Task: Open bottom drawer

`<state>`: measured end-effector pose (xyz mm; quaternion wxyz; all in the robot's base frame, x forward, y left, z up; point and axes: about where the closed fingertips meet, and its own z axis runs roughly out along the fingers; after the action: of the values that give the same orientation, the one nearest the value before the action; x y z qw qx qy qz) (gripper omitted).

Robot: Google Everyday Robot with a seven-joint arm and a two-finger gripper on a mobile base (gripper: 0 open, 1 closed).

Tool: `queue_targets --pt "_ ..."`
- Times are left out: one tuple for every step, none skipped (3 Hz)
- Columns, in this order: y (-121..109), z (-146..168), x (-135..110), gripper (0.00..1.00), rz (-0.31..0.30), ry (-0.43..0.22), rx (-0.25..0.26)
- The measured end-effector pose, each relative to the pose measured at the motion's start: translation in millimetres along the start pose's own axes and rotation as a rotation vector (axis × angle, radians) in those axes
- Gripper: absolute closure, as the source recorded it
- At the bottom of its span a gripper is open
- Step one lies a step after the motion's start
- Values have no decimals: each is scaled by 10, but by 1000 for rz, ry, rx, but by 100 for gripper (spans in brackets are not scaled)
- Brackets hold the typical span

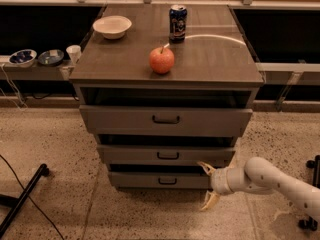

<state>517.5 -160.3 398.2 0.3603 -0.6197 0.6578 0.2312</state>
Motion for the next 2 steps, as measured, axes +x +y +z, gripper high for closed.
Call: queue_targets --pt "-45 251 497 0 -49 197 5" --pt "-180 340 852 0 -115 336 89"
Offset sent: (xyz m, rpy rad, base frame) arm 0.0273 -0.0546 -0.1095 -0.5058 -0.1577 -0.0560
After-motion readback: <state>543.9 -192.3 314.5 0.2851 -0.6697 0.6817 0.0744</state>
